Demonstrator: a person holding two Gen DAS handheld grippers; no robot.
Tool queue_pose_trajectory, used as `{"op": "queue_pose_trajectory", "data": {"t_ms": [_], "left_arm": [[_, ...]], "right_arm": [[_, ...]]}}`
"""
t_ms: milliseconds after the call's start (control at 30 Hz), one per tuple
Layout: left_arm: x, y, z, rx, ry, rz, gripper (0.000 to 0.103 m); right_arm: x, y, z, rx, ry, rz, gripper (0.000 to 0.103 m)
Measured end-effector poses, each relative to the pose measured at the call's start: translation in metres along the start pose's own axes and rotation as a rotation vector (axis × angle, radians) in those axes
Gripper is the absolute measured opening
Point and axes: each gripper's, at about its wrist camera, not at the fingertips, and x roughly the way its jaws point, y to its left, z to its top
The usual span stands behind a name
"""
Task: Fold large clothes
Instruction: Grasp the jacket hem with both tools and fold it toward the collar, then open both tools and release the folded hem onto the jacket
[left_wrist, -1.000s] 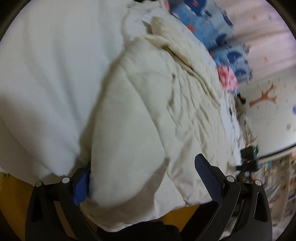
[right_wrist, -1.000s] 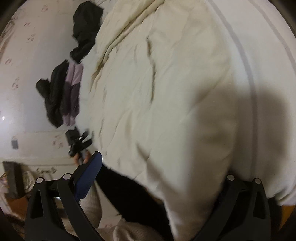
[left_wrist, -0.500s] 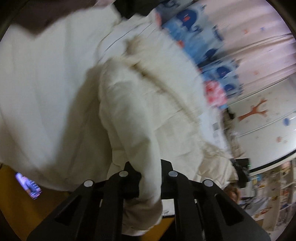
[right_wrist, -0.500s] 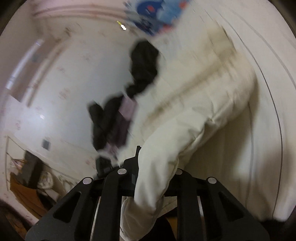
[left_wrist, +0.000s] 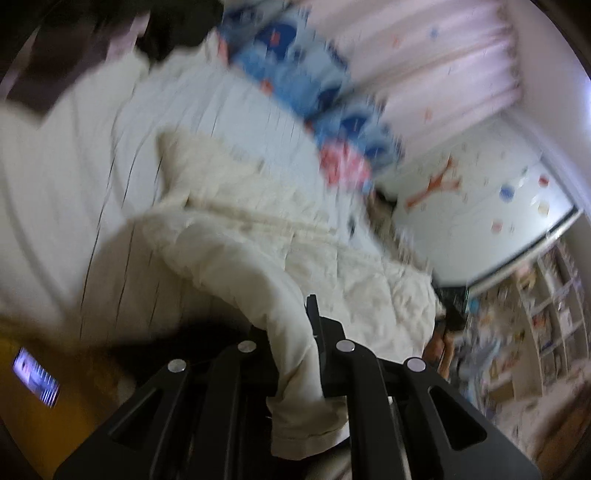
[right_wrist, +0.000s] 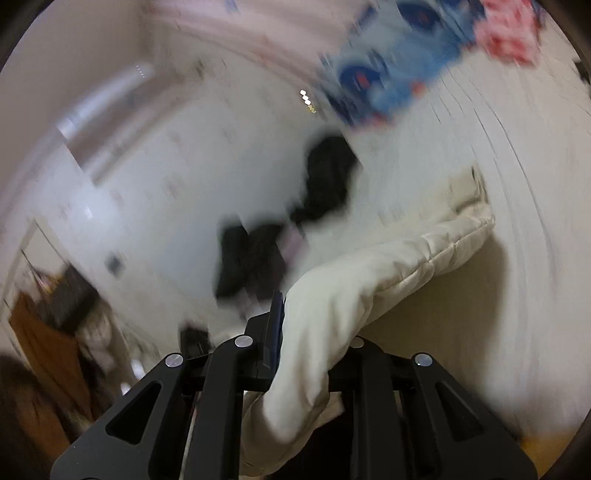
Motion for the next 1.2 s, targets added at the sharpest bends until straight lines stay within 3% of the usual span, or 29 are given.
{"op": "queue_pose_trajectory", "data": {"t_ms": [33,100,167,200,300,333,367,433,500,633,700,767,833,967,1067,1200], "left_arm": [[0.004,0.011,-0.016,0.002,0.053,0.033,0.018],[-0.003,0.044,-0.048,-0.057,0.108,0.127,0.022],[-0.028,0.079,-0.063,-0.157,0.069,0.200,0.022],[-0.047,0.091,-0.061,-0.197,0.013,0.270,0.024],[-0.066,0.088,-0.028,-0.197,-0.113,0.354,0.050],[-0.062,0.077,-0.010,-0.155,-0.150,0.385,0.062],[-0.046,0.059,0.016,-0.074,-0.178,0.401,0.065],[-0.008,0.030,0.055,0.037,-0.213,0.363,0.067],[0.050,0.011,0.101,0.092,-0.247,0.319,0.071],[0.166,0.010,0.170,0.082,-0.310,0.360,0.072],[0.210,0.019,0.183,0.075,-0.327,0.423,0.072],[0.249,0.037,0.190,0.039,-0.296,0.478,0.072],[0.284,0.072,0.185,-0.036,-0.213,0.493,0.072],[0.295,0.071,0.165,0.039,-0.224,0.545,0.074],[0.296,0.070,0.163,0.036,-0.234,0.530,0.074],[0.301,0.073,0.173,0.036,-0.235,0.521,0.076]], "right_arm": [[-0.002,-0.014,-0.021,0.021,0.091,-0.046,0.028],[-0.013,-0.050,-0.058,0.105,0.201,-0.155,0.029],[-0.041,-0.085,-0.076,0.205,0.184,-0.265,0.030],[-0.061,-0.099,-0.073,0.243,0.127,-0.337,0.030],[-0.072,-0.098,-0.028,0.208,0.021,-0.386,0.041],[-0.058,-0.091,-0.009,0.163,0.019,-0.388,0.055],[-0.039,-0.083,0.010,0.115,0.018,-0.386,0.068],[0.022,-0.074,0.057,0.018,0.029,-0.366,0.076],[0.084,-0.080,0.091,-0.009,0.040,-0.365,0.076],[0.199,-0.112,0.142,-0.052,0.008,-0.461,0.076],[0.238,-0.141,0.155,-0.085,0.005,-0.585,0.076],[0.270,-0.194,0.153,-0.047,0.086,-0.726,0.069],[0.278,-0.224,0.144,-0.017,0.088,-0.728,0.066],[0.283,-0.214,0.143,-0.073,0.099,-0.763,0.066],[0.253,-0.204,0.146,-0.053,-0.007,-0.714,0.066],[0.271,-0.211,0.141,-0.095,0.098,-0.758,0.066]]}}
